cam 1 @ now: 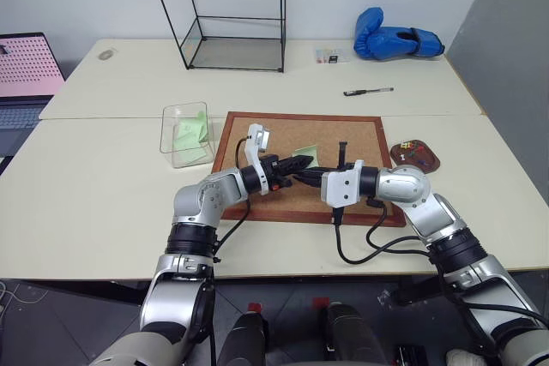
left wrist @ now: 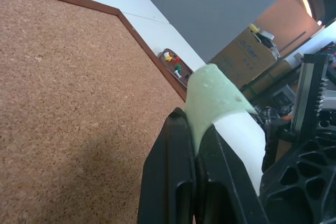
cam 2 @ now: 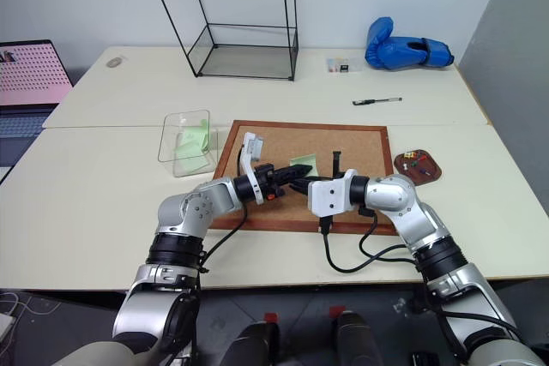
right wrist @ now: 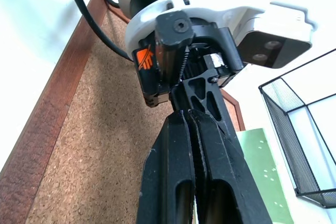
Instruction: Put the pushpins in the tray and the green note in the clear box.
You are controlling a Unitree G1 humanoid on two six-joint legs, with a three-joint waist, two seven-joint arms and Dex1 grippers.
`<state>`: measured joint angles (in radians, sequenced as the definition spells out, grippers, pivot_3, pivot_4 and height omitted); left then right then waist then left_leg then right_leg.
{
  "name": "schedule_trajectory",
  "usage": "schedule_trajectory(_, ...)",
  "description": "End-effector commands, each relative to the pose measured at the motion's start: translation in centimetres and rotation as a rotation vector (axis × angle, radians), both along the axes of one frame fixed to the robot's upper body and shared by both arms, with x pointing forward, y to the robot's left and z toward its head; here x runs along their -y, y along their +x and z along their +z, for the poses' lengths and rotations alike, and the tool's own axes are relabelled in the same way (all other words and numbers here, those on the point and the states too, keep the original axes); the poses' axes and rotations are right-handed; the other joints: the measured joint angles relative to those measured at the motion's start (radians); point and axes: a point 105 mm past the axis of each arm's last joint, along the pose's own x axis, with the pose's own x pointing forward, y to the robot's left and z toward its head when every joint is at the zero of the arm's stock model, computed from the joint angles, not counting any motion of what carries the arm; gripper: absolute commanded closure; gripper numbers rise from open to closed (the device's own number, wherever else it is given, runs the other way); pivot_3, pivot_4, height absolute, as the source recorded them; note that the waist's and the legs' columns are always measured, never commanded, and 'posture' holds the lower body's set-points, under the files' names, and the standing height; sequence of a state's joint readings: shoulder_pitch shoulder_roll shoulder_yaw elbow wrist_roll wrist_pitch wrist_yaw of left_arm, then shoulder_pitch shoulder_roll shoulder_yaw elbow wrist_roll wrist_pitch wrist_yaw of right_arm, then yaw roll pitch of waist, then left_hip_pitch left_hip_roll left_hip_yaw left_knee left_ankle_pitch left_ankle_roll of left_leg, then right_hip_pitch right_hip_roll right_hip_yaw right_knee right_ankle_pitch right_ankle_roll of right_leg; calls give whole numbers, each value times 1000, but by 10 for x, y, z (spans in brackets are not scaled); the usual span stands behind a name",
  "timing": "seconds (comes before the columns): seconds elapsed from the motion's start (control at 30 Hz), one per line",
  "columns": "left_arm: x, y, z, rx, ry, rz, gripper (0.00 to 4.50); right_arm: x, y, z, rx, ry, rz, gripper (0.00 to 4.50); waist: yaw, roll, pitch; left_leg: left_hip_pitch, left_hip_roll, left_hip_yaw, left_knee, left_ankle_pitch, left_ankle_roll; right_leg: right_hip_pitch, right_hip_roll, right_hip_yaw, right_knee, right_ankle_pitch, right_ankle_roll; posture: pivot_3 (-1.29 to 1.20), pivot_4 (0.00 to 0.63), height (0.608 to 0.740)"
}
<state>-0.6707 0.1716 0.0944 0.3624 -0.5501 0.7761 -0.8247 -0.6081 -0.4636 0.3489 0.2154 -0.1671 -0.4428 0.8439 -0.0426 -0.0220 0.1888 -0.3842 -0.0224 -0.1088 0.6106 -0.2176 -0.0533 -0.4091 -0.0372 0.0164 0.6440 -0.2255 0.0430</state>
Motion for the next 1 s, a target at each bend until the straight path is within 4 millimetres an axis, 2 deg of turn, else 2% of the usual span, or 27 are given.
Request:
schedule_trajectory(0.03, -6, 1, 11, 45, -47, 25, 4478, 3, 1, 32, 60, 101, -9, 4500, 0, 0, 0, 0, 0, 0, 0, 0, 0, 0, 0, 0, 0, 0, 0, 0, 150, 740)
schedule_trajectory(0.5, -8, 7, 11, 69, -56, 94, 4478, 31, 2, 50, -116, 350, -184, 4500, 9, 0, 0, 0, 0, 0, 0, 0, 0, 0, 0, 0, 0, 0, 0, 0, 150, 740)
schedule_trajectory(0.6, -7, 5, 14, 91, -45, 96, 4478, 61, 10, 51, -147, 399, -331, 4500, 12, 0, 0, 0, 0, 0, 0, 0, 0, 0, 0, 0, 0, 0, 0, 0, 150, 740)
schedule_trajectory(0.93, 6, -18, 14, 229, 87, 16, 4478, 178, 39, 8, -173, 320, -918, 4500, 12, 0, 0, 0, 0, 1, 0, 0, 0, 0, -1, 1, 0, 0, 0, 0, 150, 740)
schedule_trajectory(1.0, 9, -20, 16, 254, 99, 3, 4478, 193, 44, 0, -190, 299, -998, 4500, 12, 0, 0, 0, 0, 2, 0, 0, 0, 0, -1, 1, 0, 0, 0, 0, 150, 740)
